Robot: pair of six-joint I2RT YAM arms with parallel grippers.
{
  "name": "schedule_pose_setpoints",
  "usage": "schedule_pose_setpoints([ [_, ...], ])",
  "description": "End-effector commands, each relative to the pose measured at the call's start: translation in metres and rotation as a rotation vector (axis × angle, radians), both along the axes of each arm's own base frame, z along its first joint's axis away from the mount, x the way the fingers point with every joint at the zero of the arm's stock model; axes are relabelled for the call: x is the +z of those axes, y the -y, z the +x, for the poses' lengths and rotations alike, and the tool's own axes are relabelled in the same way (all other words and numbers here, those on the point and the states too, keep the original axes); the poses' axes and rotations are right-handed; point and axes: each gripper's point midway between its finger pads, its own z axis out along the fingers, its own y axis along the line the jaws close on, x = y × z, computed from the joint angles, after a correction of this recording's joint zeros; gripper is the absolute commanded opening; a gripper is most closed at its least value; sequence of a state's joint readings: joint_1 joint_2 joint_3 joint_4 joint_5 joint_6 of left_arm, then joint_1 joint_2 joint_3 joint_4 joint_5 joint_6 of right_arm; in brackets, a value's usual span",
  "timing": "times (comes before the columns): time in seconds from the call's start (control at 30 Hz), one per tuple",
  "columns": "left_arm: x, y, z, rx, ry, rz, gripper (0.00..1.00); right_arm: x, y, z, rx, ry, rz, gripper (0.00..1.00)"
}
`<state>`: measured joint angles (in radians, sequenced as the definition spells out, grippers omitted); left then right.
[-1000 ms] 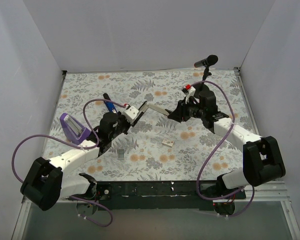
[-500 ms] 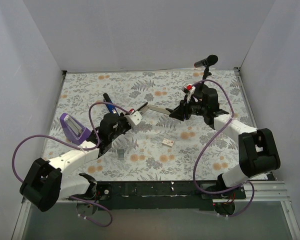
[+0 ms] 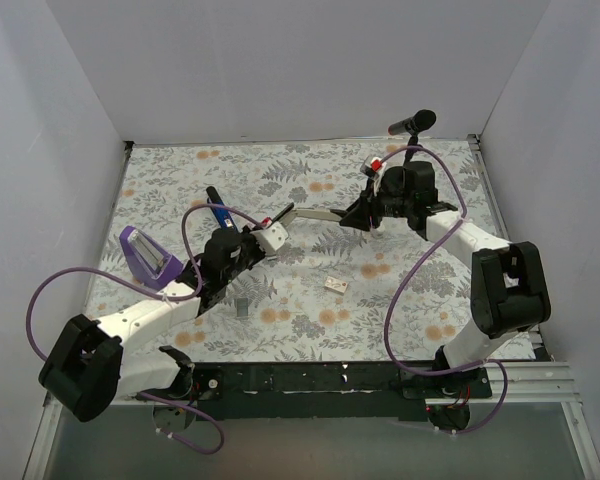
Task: Unload the staples from the stapler
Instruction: Unload the staple at the center of the board.
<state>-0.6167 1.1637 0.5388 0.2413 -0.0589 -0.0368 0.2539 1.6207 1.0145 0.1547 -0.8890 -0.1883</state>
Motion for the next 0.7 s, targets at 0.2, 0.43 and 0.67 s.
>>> schedule_pose_setpoints([
  [0.2,0.029,0.081,-0.066,-0.215,-0.472,-0.549,0.0,0.06,0.02,0.049,-0.218,0.074,-0.036,0.09],
  [0.43,0.037,0.085,-0.086,-0.149,-0.639,-0.805,0.0,0.055,0.003,0.027,-0.236,-0.007,-0.081,0.11],
  [0.67,0.031,0.093,-0.097,-0.112,-0.792,-1.001,0.0,0.049,-0.037,-0.014,-0.254,0.078,-0.114,0.12],
])
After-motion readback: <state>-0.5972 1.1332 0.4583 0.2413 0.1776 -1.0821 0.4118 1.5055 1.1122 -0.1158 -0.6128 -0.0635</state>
